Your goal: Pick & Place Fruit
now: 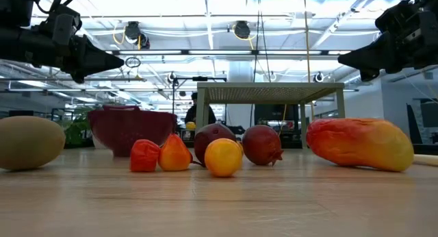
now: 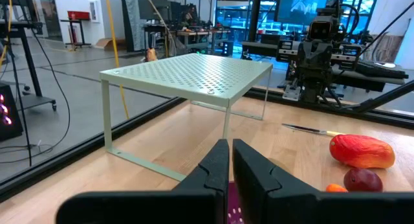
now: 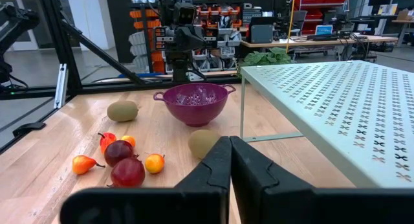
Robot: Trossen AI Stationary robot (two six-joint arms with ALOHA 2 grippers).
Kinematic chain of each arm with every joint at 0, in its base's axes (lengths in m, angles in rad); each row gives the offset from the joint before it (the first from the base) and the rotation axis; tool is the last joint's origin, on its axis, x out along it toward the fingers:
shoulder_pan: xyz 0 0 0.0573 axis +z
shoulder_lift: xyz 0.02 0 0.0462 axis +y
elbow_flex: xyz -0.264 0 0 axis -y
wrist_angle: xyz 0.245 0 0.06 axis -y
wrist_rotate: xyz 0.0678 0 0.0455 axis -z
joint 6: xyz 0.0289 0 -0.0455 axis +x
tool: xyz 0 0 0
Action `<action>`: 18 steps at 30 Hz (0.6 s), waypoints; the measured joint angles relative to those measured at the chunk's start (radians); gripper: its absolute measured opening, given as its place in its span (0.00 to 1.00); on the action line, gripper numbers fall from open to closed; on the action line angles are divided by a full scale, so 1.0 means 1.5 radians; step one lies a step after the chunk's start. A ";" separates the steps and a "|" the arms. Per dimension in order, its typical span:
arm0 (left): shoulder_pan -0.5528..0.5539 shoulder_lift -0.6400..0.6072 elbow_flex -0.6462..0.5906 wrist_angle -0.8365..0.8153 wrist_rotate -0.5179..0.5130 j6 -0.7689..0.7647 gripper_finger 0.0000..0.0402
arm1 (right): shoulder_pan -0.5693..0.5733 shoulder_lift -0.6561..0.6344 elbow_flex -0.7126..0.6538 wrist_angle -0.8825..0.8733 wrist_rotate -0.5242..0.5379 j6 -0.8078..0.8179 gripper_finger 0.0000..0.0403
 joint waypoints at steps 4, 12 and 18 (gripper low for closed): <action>0.000 0.000 0.000 0.000 0.000 0.000 0.06 | 0.000 0.000 0.000 0.000 0.000 0.000 0.00; 0.000 0.000 0.000 0.000 0.000 0.000 0.06 | 0.000 0.000 0.000 0.000 0.000 0.000 0.00; 0.000 0.000 0.000 0.000 -0.007 0.009 0.06 | 0.000 0.000 0.000 0.000 0.000 0.000 0.00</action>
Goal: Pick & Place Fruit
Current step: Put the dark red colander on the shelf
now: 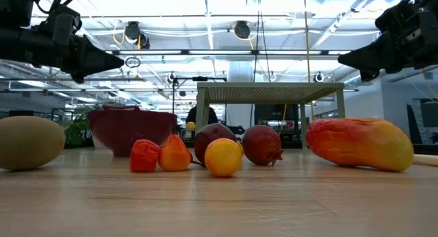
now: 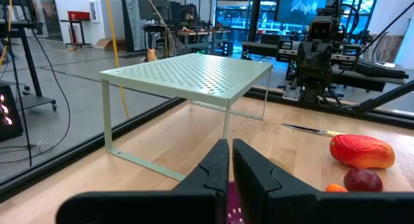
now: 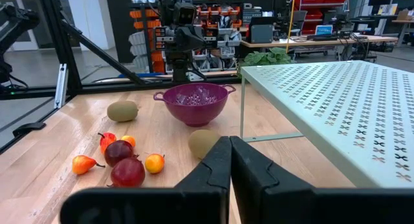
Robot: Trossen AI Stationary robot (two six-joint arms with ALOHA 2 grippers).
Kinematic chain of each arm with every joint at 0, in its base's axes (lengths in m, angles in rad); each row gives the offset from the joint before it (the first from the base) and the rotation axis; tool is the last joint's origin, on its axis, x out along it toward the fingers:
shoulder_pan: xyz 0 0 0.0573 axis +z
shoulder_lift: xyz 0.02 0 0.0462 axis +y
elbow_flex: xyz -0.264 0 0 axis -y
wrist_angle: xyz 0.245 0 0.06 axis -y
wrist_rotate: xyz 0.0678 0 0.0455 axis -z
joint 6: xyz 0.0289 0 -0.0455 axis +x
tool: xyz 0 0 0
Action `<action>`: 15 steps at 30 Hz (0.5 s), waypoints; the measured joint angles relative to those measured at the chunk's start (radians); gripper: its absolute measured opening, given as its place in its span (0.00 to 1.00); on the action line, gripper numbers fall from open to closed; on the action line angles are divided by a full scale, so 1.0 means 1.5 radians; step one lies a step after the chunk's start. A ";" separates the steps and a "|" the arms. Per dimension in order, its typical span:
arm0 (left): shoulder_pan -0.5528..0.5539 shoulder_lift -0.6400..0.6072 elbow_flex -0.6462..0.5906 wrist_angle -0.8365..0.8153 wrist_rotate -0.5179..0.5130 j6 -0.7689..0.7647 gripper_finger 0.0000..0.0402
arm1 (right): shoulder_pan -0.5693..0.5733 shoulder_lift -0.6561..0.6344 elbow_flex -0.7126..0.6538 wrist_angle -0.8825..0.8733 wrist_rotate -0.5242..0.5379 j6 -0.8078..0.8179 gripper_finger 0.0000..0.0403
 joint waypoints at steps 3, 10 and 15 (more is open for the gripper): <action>0.006 0.000 0.000 0.006 -0.033 0.026 0.06 | 0.000 0.000 0.000 0.000 0.000 0.000 0.00; 0.015 0.000 0.000 0.134 -0.035 -0.010 0.06 | 0.000 0.000 0.000 0.000 0.001 0.000 0.00; 0.016 0.001 0.053 0.074 -0.032 -0.010 0.06 | 0.000 0.000 0.000 0.000 0.001 0.000 0.00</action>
